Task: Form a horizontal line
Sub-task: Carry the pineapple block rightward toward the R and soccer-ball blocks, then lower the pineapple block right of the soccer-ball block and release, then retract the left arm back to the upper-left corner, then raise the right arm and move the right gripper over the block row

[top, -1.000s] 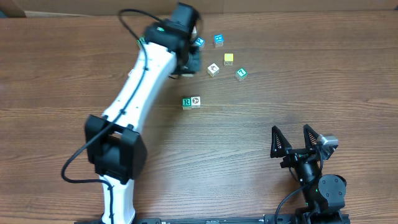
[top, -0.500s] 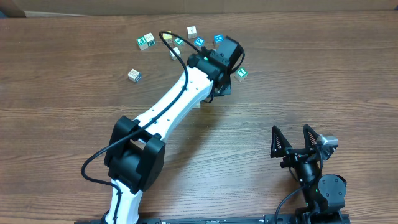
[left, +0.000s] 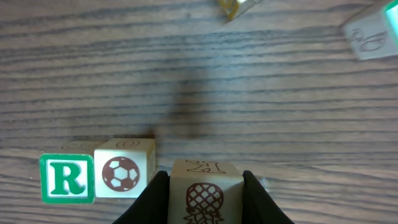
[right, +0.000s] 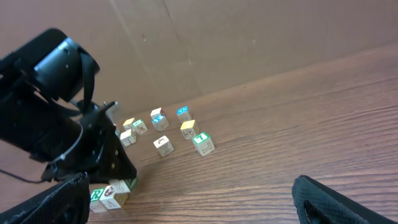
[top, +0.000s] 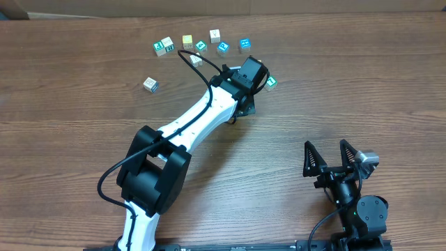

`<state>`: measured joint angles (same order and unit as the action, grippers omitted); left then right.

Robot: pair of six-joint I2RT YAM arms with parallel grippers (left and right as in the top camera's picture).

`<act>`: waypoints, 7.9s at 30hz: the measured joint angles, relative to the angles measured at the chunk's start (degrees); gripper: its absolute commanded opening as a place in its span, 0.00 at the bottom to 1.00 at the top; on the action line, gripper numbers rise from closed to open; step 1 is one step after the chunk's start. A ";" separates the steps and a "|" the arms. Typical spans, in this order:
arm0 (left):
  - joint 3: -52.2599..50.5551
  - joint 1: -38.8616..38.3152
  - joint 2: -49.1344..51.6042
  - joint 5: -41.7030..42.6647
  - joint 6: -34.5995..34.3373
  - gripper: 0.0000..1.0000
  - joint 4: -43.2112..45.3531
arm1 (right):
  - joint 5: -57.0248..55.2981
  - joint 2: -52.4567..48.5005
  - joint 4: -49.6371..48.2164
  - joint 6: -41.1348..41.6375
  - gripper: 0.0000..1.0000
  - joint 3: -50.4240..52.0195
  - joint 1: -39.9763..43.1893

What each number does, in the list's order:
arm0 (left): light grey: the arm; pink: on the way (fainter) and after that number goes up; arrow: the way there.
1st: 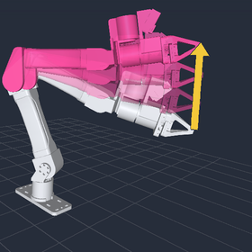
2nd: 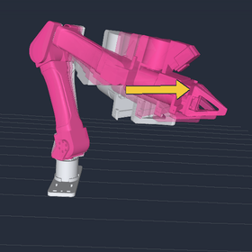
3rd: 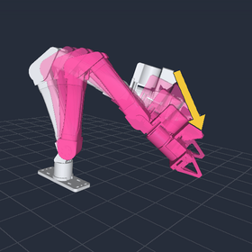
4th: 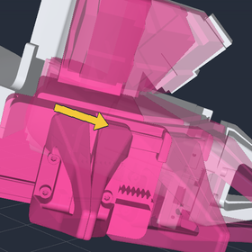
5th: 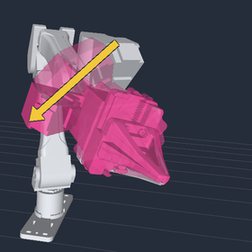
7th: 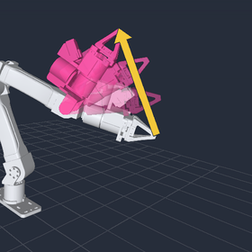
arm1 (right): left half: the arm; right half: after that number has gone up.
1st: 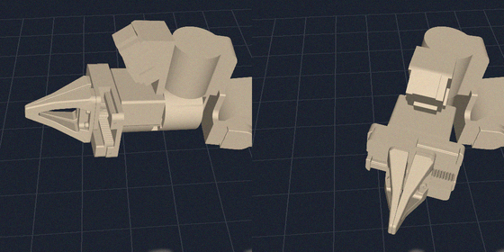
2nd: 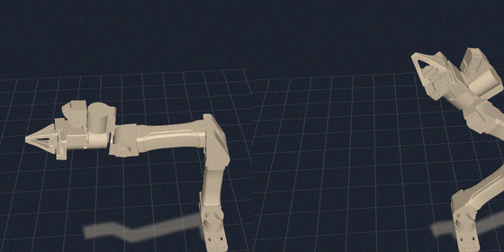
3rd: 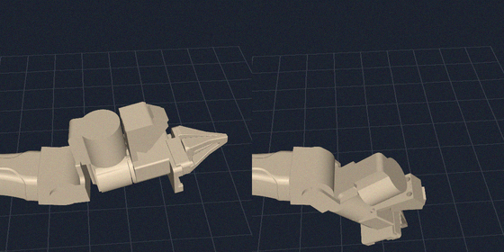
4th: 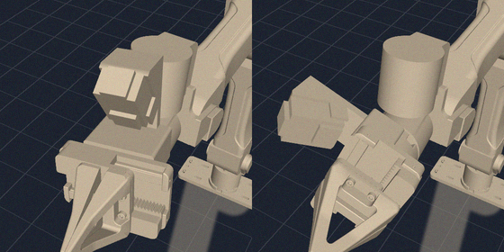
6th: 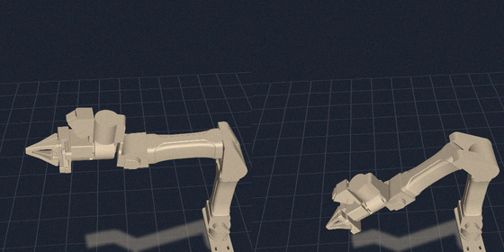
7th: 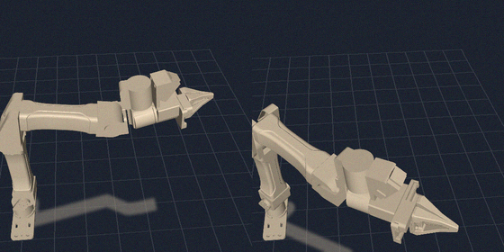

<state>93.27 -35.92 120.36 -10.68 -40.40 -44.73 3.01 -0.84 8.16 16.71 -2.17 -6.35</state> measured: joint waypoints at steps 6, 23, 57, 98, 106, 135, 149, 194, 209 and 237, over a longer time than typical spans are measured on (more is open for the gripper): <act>-2.19 0.00 0.00 -0.35 0.00 0.17 1.79 | 0.00 0.00 0.00 0.02 1.00 0.00 0.00; -2.45 -1.05 0.00 -1.79 0.02 0.15 3.72 | 0.02 0.00 0.00 0.00 1.00 0.00 0.00; -2.97 -2.36 2.49 -4.63 0.02 0.33 5.86 | 0.00 0.00 0.00 0.00 1.00 0.00 0.00; 22.38 26.69 2.43 -4.35 5.68 1.00 -23.50 | -0.02 0.00 -0.02 0.00 1.00 0.00 0.00; 22.38 29.31 2.43 -4.35 5.68 1.00 -23.47 | 0.00 0.00 0.00 0.00 1.00 0.00 0.00; 22.38 29.27 2.43 -4.35 5.68 1.00 -23.47 | -0.02 0.00 -0.02 0.00 1.00 0.00 0.00; 22.38 29.27 2.43 -4.35 5.68 1.00 -23.50 | 0.00 0.00 0.00 0.02 1.00 0.00 0.00; 22.38 29.27 2.43 -4.33 5.68 1.00 -23.50 | 7.02 -19.96 30.58 -1.09 1.00 -39.08 0.00; 22.38 29.27 2.43 -4.33 5.68 1.00 -23.65 | 7.61 -58.45 58.95 -6.25 0.92 -77.07 0.00; 22.38 29.27 2.43 -4.33 5.68 1.00 -23.65 | 8.11 -82.55 62.47 -6.34 0.66 -77.07 -2.40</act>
<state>115.66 -6.66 122.78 -15.00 -34.72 -68.38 11.11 -83.40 70.63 10.37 -79.24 -8.75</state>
